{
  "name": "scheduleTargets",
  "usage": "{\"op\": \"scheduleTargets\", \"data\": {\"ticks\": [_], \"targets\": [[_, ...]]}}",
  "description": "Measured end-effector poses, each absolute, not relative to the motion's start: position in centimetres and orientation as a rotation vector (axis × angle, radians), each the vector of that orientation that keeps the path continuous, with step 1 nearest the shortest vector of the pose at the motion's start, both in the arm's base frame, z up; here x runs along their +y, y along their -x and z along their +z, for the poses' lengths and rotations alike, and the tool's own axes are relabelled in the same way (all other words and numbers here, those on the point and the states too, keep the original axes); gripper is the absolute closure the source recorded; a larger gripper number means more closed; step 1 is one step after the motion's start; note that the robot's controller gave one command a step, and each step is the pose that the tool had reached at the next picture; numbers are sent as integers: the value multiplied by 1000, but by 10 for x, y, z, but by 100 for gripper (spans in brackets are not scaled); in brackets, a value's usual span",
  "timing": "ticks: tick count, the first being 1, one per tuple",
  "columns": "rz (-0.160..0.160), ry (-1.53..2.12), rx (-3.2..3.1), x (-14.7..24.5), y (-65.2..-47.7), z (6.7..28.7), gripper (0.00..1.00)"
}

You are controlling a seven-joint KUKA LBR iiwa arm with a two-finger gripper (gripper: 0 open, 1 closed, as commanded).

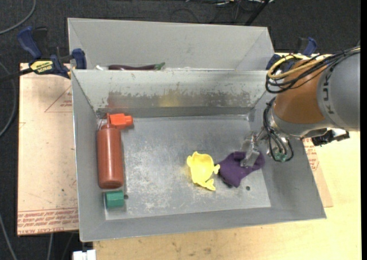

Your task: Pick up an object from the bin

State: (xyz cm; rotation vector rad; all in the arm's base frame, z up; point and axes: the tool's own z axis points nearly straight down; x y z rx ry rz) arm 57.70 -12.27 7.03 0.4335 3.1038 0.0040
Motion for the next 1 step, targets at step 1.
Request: {"op": "scheduleTargets", "data": {"ticks": [1], "targets": [[4,-434,3104,-123,-577,70,100]]}}
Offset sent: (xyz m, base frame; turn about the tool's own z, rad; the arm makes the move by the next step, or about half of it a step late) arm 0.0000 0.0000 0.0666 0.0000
